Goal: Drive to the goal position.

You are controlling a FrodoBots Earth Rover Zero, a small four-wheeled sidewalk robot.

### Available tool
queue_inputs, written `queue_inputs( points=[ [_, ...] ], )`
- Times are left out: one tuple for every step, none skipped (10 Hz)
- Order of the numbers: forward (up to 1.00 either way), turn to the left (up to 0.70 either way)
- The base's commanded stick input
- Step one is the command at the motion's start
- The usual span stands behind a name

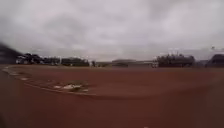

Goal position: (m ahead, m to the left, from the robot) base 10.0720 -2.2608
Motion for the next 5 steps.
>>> queue_inputs(
  points=[
    [0.65, -0.32],
    [0.65, -0.32],
    [0.65, -0.32],
    [0.65, -0.32],
    [0.65, -0.32]
  ],
)
